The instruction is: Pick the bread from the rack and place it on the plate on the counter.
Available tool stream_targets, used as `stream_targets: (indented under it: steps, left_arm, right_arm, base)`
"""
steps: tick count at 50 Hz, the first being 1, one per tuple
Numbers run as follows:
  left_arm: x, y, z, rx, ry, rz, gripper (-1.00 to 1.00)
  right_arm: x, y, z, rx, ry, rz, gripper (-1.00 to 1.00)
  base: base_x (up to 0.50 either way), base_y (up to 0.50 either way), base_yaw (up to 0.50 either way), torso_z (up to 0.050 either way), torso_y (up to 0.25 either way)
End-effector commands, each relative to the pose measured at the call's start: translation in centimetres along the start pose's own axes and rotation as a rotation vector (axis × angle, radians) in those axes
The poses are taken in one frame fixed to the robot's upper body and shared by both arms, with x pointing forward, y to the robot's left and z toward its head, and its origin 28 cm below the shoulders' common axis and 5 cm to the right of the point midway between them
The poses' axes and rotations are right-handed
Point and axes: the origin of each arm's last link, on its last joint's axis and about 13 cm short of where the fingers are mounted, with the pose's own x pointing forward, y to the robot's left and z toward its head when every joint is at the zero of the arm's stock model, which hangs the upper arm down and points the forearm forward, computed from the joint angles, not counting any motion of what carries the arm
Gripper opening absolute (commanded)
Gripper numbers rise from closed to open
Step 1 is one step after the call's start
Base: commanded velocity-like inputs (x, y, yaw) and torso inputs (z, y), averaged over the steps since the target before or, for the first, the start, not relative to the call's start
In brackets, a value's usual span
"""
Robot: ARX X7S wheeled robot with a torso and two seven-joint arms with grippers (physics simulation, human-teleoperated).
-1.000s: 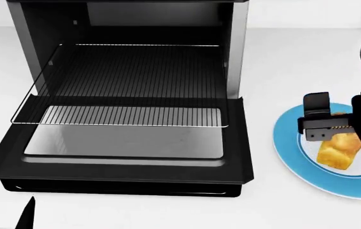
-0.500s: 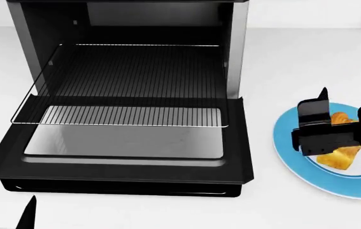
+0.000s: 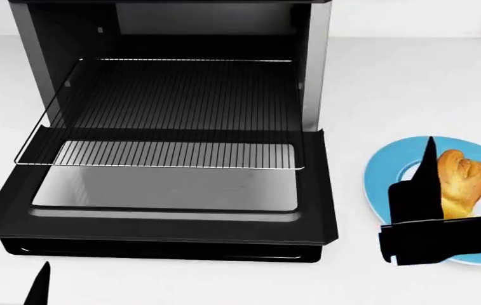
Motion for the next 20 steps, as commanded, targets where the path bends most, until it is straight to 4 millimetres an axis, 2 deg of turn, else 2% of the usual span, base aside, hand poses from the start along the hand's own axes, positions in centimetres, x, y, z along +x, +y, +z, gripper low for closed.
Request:
stream_targets:
  steps: [1,5,12,20]
  left_arm:
    - [-0.1,0.1,0.1,0.001,-0.004,0.002,1.0]
    - [-0.1,0.0,0.2,0.0,-0.006,-0.001,1.0]
    - [0.0,0.0,0.2,0.0,-0.009,-0.006,1.0]
    - [-0.1,-0.1,0.2,0.001,-0.01,-0.006,1.0]
  right_arm:
    - [-2.9,0.3,0.8,-0.013,-0.072,-0.011,1.0]
    - [-4.1,0.5,1.3,-0.02,-0.103,-0.007,1.0]
    - [-5.7,0.8,0.7,-0.02,-0.12,-0.001,1.0]
    - [-6.0,0.8,0.9,-0.011,-0.133,-0.003,1.0]
  base:
    - [0.0,0.0,0.0,0.0,0.0]
    - [0.0,0.0,0.0,0.0,0.0]
    - [0.0,0.0,0.0,0.0,0.0]
    - [0.0,0.0,0.0,0.0,0.0]
